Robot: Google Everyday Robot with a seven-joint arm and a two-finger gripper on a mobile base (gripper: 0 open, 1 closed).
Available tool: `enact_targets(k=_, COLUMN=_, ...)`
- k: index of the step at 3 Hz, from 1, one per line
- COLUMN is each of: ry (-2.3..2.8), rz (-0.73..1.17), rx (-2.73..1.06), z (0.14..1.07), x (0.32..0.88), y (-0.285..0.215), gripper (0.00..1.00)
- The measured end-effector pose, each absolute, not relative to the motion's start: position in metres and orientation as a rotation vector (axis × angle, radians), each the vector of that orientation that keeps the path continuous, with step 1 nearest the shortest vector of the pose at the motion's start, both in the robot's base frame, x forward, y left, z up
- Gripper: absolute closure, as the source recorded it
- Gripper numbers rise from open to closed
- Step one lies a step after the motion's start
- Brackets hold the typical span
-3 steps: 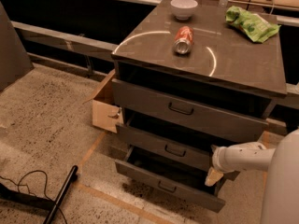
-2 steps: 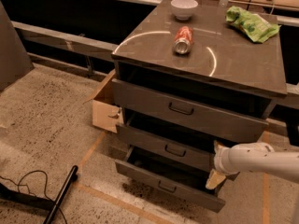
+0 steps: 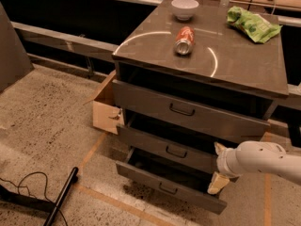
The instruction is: Open middle drawer
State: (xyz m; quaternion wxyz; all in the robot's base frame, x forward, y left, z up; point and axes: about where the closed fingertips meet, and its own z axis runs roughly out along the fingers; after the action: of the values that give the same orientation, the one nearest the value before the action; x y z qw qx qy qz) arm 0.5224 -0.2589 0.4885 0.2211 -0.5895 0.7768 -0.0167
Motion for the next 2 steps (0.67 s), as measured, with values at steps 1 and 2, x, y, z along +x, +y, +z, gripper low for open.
enact_targets(k=1, ry=2.149, rz=-0.023, rx=-1.648, z=0.478, x=0.523, y=-0.255, gripper=0.0)
enact_targets(k=2, ry=2.165, rz=-0.033, rx=-1.654, z=0.463, x=0.53, y=-0.255, gripper=0.0)
